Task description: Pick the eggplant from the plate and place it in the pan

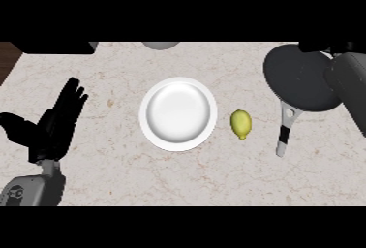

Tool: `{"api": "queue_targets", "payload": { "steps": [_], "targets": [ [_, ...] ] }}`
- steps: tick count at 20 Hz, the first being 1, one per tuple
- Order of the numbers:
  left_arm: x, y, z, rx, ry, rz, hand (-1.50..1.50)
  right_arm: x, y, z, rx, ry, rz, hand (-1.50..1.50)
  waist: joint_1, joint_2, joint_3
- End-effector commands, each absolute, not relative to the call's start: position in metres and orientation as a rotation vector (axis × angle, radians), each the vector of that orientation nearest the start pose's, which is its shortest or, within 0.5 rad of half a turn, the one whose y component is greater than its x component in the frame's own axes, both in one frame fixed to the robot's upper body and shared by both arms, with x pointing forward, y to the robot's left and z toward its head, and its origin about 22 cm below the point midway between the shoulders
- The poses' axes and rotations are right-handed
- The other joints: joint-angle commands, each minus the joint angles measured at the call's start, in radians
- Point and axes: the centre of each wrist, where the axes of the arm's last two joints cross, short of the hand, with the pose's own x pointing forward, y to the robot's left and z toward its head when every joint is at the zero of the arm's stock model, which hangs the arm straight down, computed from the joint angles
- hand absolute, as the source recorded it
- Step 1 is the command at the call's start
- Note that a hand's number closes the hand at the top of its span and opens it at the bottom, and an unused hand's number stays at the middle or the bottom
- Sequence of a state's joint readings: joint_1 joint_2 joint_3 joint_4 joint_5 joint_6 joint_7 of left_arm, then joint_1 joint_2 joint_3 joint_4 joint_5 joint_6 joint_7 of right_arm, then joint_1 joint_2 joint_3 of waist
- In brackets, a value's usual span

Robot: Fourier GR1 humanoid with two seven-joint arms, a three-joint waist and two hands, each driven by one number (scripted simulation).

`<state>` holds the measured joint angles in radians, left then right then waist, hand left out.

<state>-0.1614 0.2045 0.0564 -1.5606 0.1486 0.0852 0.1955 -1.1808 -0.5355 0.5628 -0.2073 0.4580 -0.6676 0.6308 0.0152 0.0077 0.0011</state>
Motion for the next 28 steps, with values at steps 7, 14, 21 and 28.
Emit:
{"api": "queue_targets", "payload": {
  "steps": [7,14,21,28],
  "targets": [
    [0.285,0.256,0.054,0.059,-1.552,-0.002,0.00,0.429,-0.358,0.086,-1.540,-0.868,0.323,1.50,0.041,0.018,0.002],
    [0.278,0.272,0.059,0.065,-1.546,0.019,0.00,0.409,-0.373,0.052,-1.324,-0.840,0.110,-1.50,0.037,0.014,0.003],
    [0.283,0.272,0.066,0.059,-1.541,0.018,0.00,0.411,-0.380,0.069,-1.304,-1.091,-0.059,-1.50,0.017,0.006,0.002],
    [0.275,0.283,0.067,0.135,-1.509,0.078,0.00,0.385,-0.409,0.064,-1.184,-1.291,-0.374,-1.50,-0.035,-0.013,0.001]
  ]
}}
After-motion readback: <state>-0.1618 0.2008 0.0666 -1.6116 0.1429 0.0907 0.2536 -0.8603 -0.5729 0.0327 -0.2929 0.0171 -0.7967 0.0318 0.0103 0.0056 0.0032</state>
